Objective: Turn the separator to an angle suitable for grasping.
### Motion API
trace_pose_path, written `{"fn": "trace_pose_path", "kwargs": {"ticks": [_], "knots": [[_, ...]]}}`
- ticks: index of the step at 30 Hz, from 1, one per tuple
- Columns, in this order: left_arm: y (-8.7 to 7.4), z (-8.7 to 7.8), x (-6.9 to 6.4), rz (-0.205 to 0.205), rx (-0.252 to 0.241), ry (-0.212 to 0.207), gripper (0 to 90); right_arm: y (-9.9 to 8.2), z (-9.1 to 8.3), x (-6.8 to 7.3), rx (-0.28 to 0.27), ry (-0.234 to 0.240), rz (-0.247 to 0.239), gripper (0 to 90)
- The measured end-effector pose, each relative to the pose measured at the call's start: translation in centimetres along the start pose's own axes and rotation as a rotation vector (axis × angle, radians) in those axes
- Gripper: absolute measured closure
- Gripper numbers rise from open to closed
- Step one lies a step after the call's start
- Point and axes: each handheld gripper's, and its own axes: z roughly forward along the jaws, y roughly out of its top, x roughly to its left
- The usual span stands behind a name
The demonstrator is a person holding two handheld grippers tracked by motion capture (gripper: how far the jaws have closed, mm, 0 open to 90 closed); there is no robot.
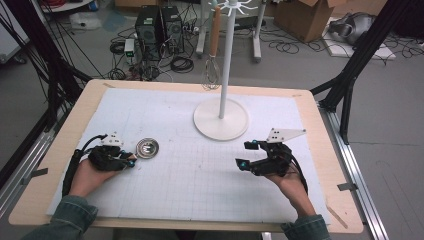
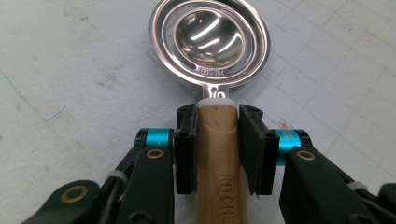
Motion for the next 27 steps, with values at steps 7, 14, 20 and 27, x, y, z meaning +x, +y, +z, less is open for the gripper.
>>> {"fn": "trace_pose_path", "kwargs": {"ticks": [7,14,20,27], "knots": [[0.00,-0.05,0.01,0.006,-0.002,0.003,68.9,-0.02,0.10,-0.03,0.004,-0.001,-0.002,23.1],[-0.04,-0.16,0.15,-0.003,-0.012,-0.011,69.0,-0.02,0.20,0.01,0.011,-0.003,-0.005,23.1],[-0.04,-0.25,0.12,0.001,-0.016,-0.018,69.0,-0.03,0.34,0.08,0.023,-0.002,-0.005,23.0],[-0.09,-0.18,0.04,0.012,-0.013,-0.010,69.0,0.07,0.65,0.14,0.028,0.003,-0.012,23.1]]}}
